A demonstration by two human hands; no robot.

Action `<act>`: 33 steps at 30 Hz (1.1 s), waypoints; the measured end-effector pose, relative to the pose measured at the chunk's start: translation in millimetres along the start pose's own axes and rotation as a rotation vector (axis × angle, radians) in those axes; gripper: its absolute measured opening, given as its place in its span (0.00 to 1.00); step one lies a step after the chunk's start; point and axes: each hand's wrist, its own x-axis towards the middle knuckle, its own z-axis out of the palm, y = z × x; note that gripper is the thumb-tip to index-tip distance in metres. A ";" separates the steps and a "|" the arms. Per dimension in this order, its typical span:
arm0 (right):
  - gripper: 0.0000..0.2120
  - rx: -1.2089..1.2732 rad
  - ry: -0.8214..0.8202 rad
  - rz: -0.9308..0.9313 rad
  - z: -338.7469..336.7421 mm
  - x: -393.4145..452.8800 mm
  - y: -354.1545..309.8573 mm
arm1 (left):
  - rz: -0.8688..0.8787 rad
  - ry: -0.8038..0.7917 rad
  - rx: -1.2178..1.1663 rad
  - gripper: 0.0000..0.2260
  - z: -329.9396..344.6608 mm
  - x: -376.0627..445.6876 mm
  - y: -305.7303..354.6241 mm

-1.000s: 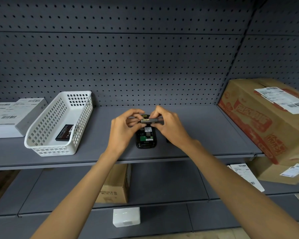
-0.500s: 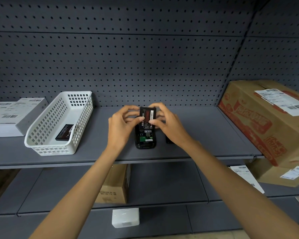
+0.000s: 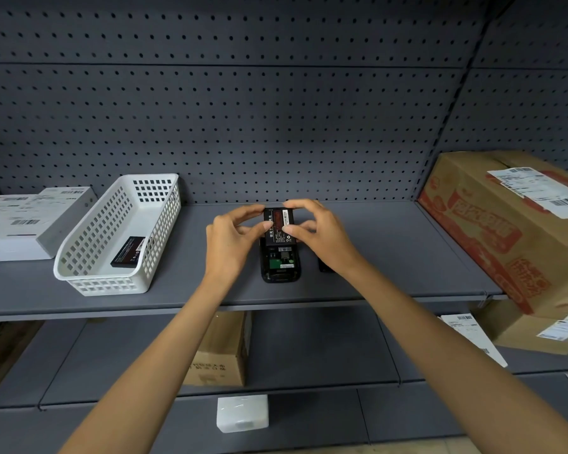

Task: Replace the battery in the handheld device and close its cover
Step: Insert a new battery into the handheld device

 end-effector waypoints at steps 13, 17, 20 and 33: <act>0.37 0.063 -0.208 0.196 -7.8 1.0 -10.1 | -0.163 -0.250 -0.177 0.18 -9.8 6.5 -14.9; 0.34 -0.012 -0.205 0.195 -12.0 3.4 -8.9 | -0.207 -0.362 -0.268 0.23 -13.5 5.0 -10.6; 0.31 -0.079 -0.197 0.174 -13.8 5.1 -6.8 | -0.215 -0.432 -0.264 0.24 -16.1 5.9 -10.1; 0.28 -0.261 -0.308 0.180 -7.3 -11.2 9.3 | -0.096 -0.493 0.116 0.22 -8.9 -3.1 -29.8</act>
